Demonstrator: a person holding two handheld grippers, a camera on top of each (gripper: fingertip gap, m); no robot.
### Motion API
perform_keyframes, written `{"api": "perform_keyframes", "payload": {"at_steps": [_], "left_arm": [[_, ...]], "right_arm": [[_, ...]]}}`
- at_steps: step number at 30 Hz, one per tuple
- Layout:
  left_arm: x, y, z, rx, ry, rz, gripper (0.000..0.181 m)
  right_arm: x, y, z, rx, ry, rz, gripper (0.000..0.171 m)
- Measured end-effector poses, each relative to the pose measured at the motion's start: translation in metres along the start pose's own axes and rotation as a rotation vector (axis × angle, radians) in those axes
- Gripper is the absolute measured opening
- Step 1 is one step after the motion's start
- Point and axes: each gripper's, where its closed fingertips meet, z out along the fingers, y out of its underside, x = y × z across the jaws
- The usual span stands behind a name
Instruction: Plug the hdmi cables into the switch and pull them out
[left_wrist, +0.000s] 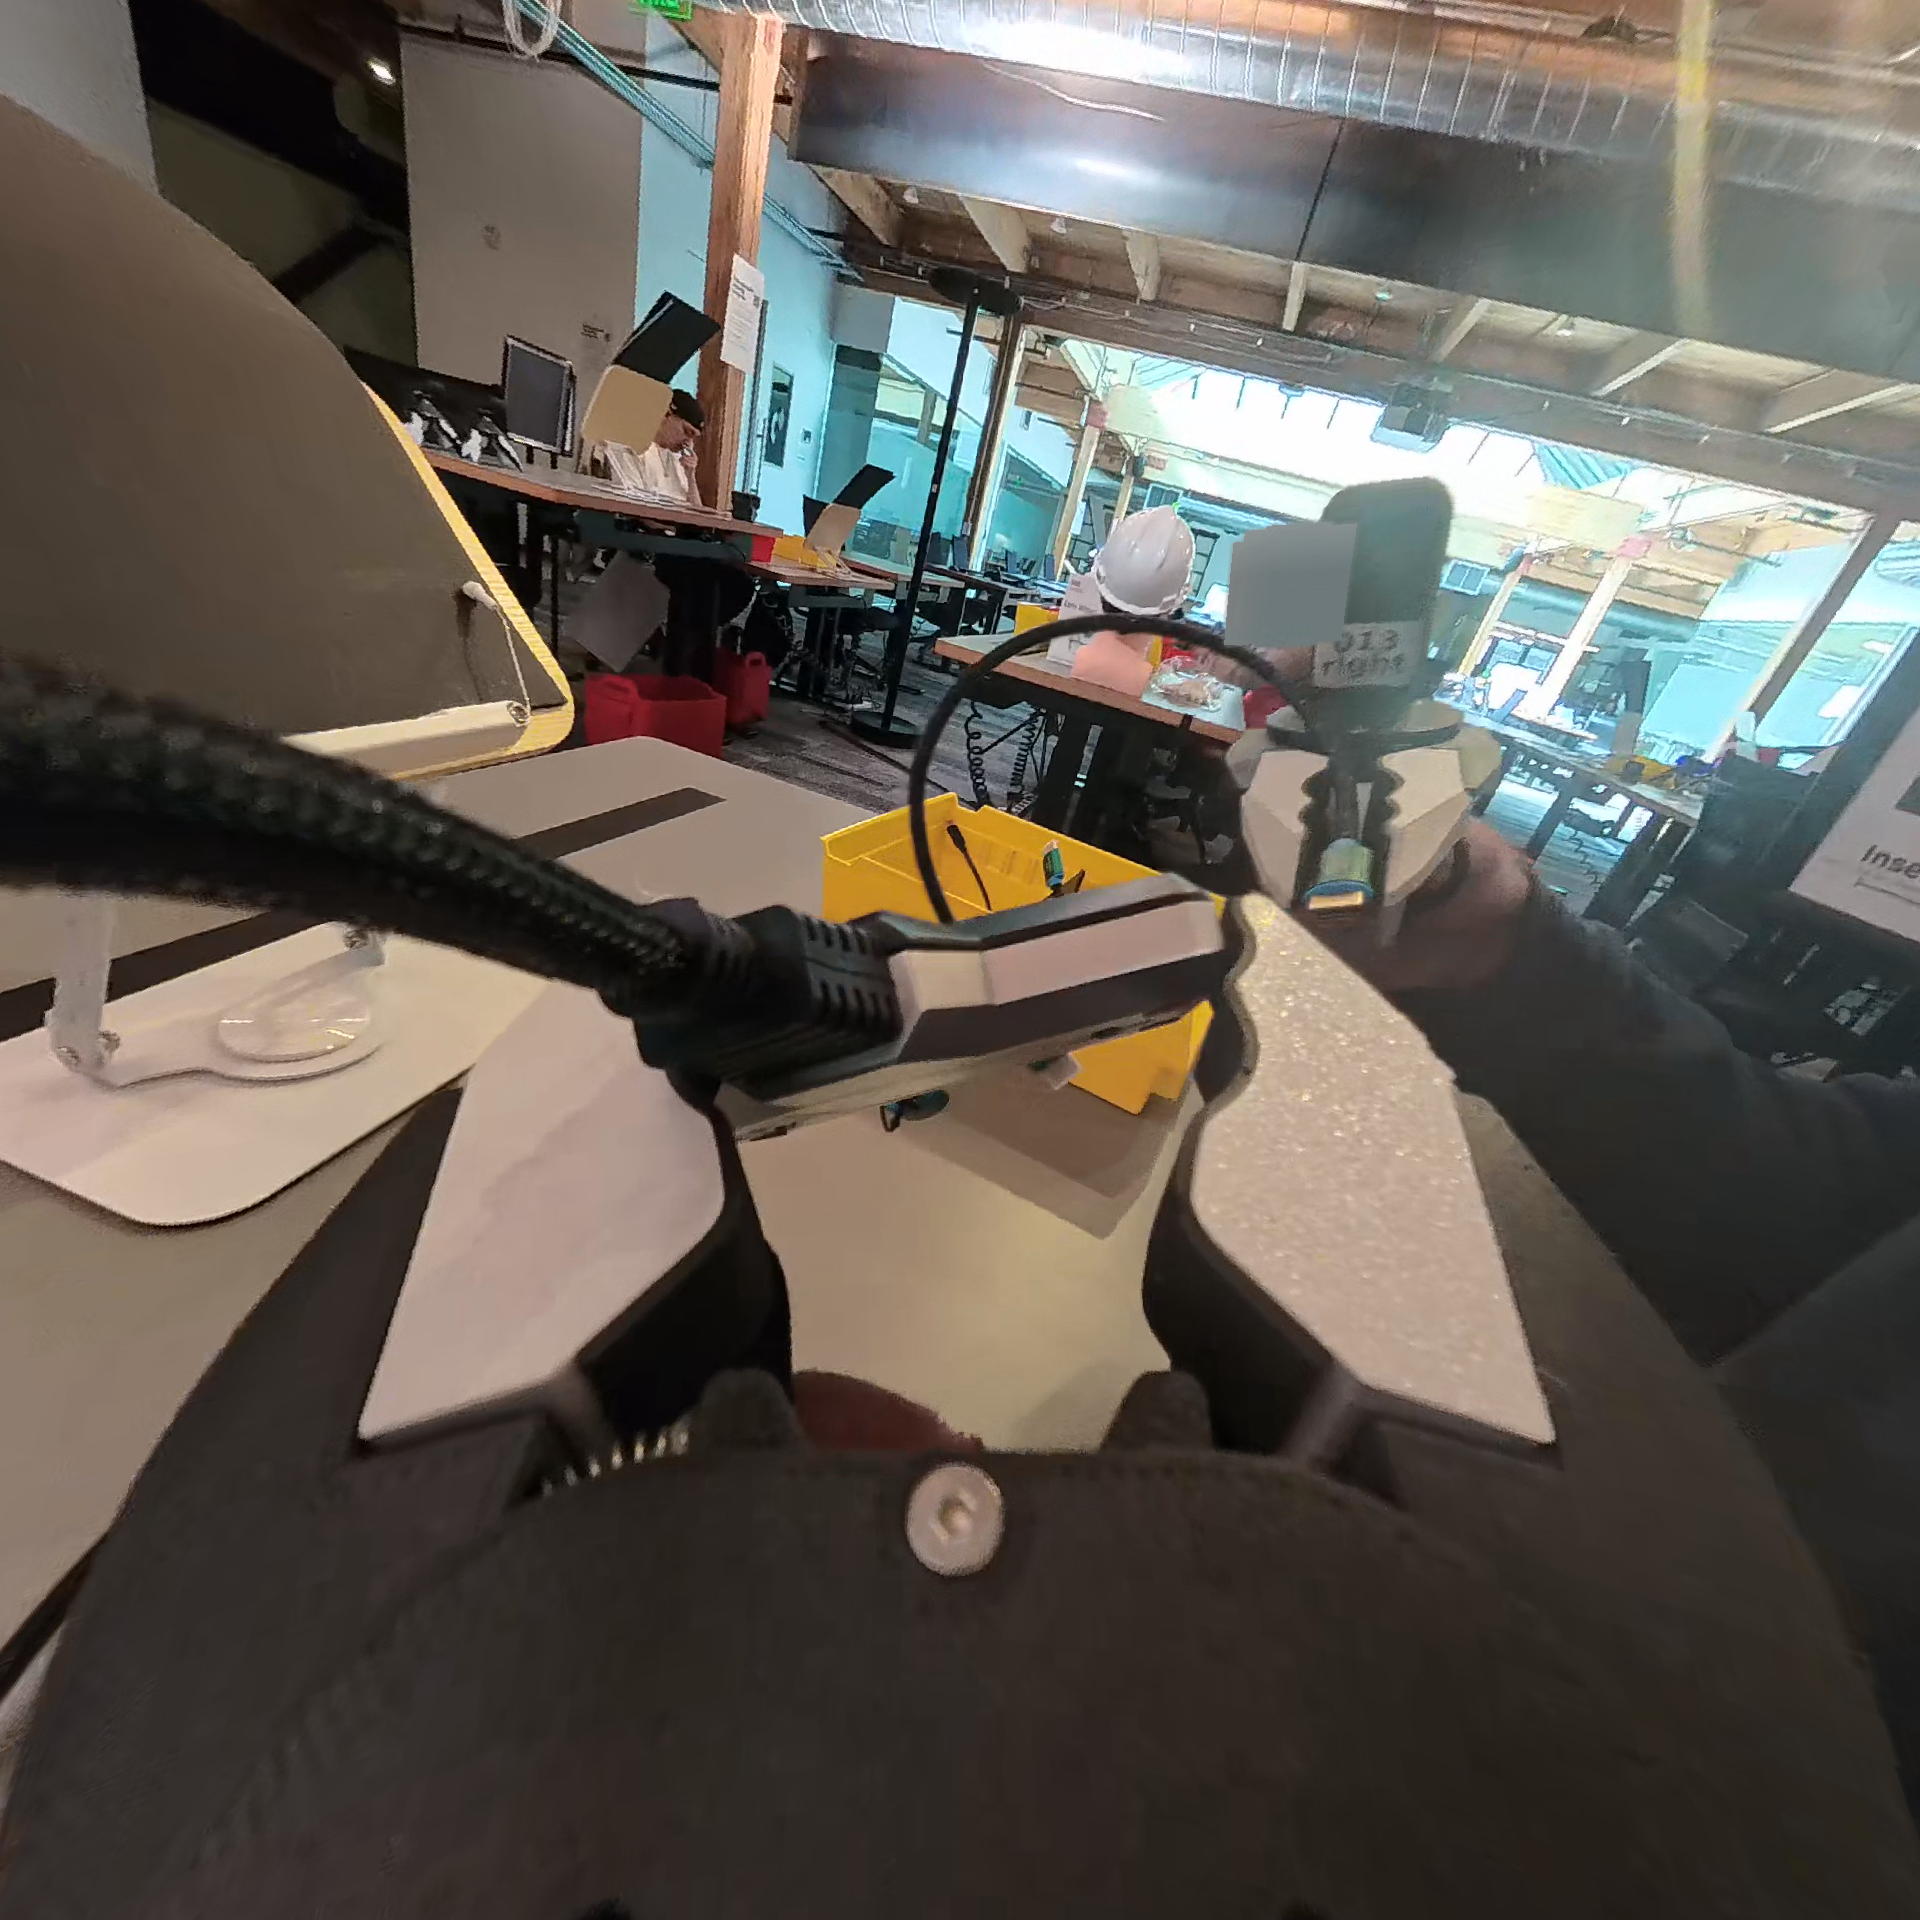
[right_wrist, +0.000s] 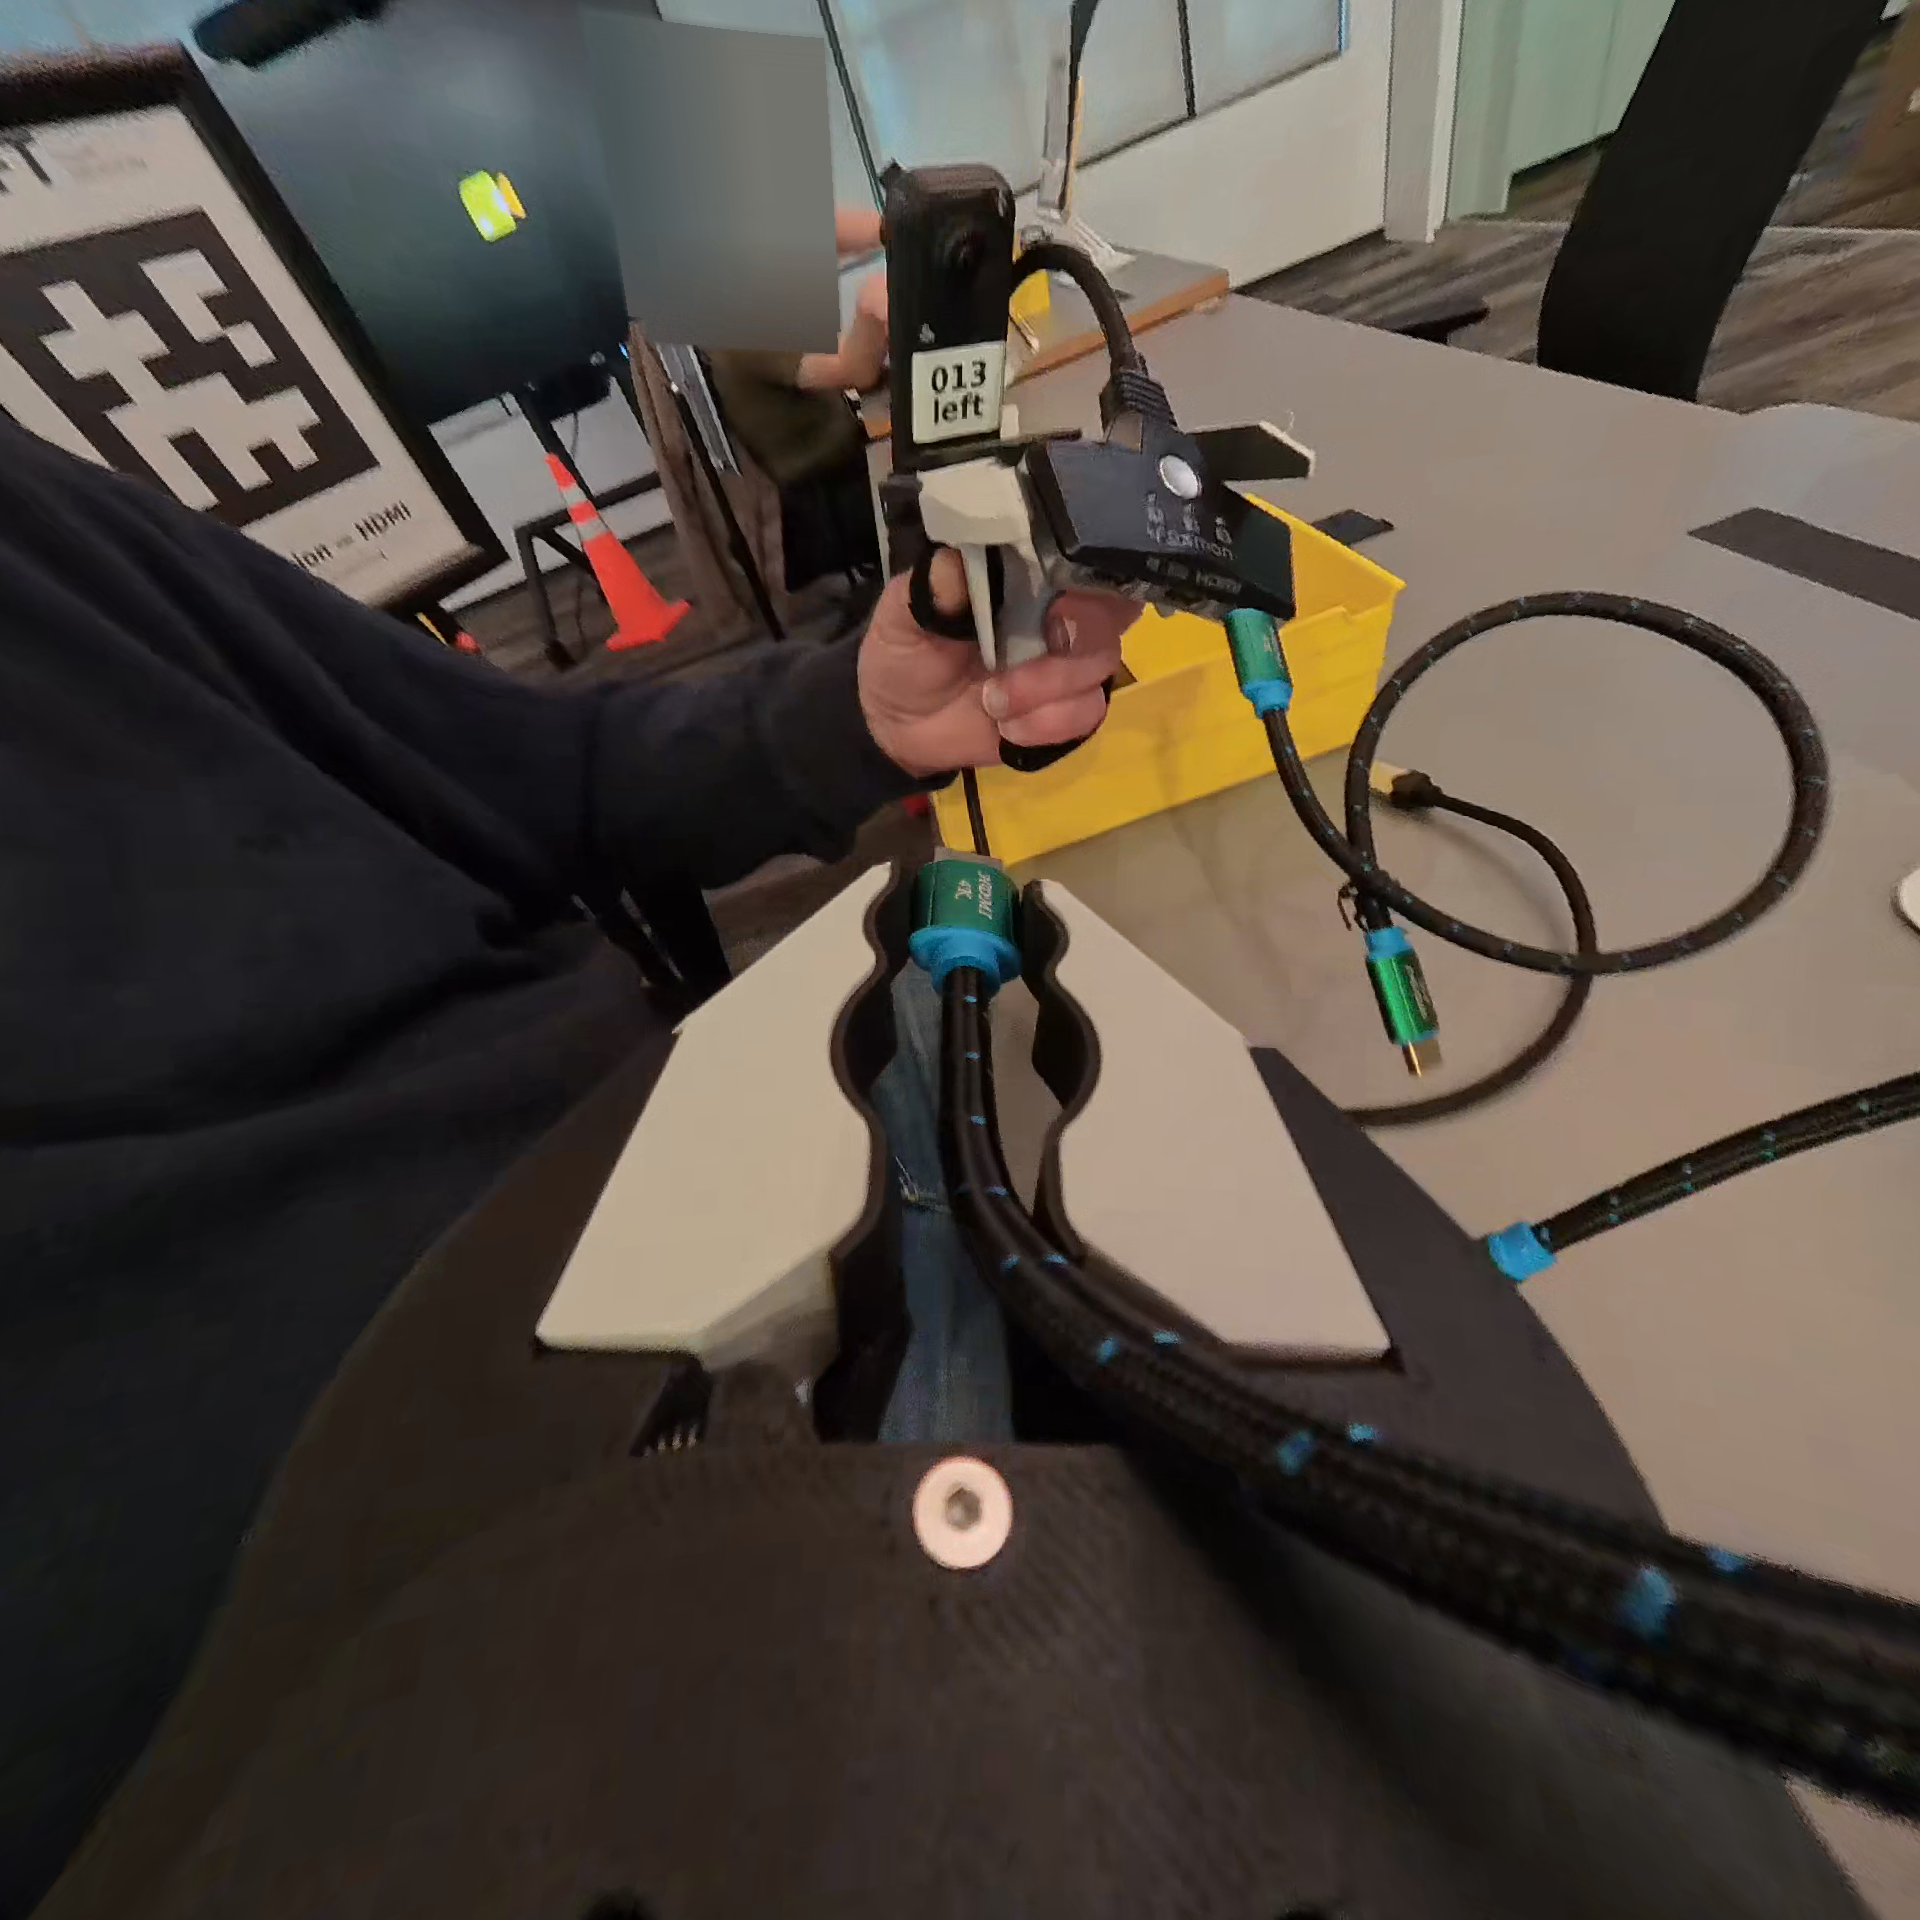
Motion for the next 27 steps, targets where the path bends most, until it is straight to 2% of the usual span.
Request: {"api": "perform_keyframes", "payload": {"at_steps": [8,13,17,22,25,27], "left_arm": [[-0.014,0.000,-0.008,-0.001,-0.040,-0.011,0.091],[-0.019,0.005,-0.008,-0.013,-0.045,-0.032,0.091],[-0.020,0.008,-0.007,-0.021,-0.044,-0.040,0.091],[-0.021,0.012,-0.005,-0.033,-0.039,-0.056,0.091],[-0.022,0.014,-0.005,-0.039,-0.039,-0.063,0.091],[-0.023,0.015,-0.005,-0.041,-0.039,-0.070,0.091]], "right_arm": [[0.011,0.014,-0.070,-0.114,0.171,0.054,0.019],[0.022,0.012,-0.133,-0.038,0.325,0.175,0.019],[0.043,0.035,-0.170,0.009,0.422,0.309,0.019],[0.077,0.092,-0.189,-0.032,0.532,0.488,0.019],[0.088,0.109,-0.193,0.000,0.536,0.564,0.016],[0.088,0.117,-0.195,-0.038,0.569,0.568,0.014]]}}
